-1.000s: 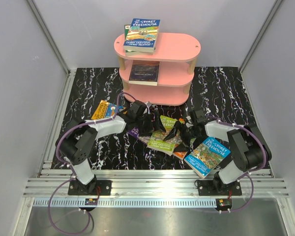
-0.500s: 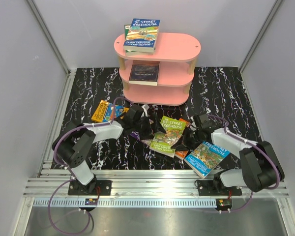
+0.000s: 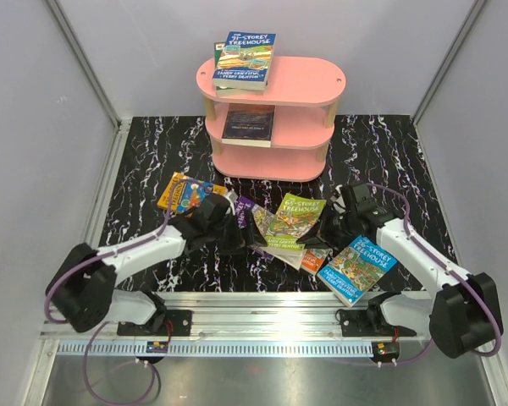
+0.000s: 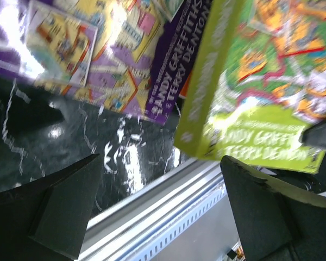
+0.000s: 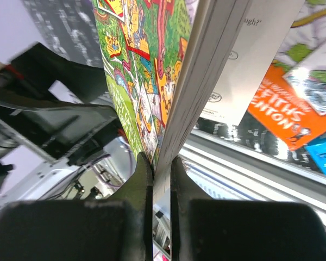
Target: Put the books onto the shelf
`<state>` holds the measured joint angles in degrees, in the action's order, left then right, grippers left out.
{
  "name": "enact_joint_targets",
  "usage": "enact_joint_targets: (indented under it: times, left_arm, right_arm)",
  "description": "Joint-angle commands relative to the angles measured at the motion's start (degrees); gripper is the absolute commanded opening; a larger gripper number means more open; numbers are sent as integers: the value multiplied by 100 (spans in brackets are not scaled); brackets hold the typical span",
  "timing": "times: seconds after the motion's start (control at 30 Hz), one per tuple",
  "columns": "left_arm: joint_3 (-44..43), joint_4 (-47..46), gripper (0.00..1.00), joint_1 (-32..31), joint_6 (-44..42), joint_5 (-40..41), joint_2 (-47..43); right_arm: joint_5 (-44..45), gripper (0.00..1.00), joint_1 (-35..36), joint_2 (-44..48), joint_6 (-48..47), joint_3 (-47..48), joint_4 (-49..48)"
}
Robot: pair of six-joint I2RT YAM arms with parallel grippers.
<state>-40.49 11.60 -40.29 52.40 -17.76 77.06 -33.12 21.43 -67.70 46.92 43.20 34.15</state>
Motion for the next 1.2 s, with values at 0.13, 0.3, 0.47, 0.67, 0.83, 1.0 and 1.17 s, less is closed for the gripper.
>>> enact_joint_targets:
  times: [0.13,0.3,0.47,0.67,0.83,1.0,1.17]
  left_arm:
    - [208,-332,99,48,648,413,-1026]
    - [147,-798,99,136,912,449,-1333]
    - [252,-1395,99,145,1123,300,-1430]
    - [393,-1924,99,153,1290,116,-1326]
    - [437,-2379,99,144,1465,-131,-1114]
    - [271,-2707,64,145,1650,-298,-956]
    - [-90,-2417,3,145,1642,-316,-806]
  right_arm:
    - [-493,0,54,328,423,839,-146]
    - [-660,0,54,451,564,927,-110]
    - [-949,0,45,617,896,813,-486]
    - [-1152,0,54,820,1398,769,-989]
    - [-1398,0,54,846,1935,576,-1909]
    - [-1566,0,54,934,2278,181,-2536]
    - [-1451,0,54,1127,2331,92,-2580]
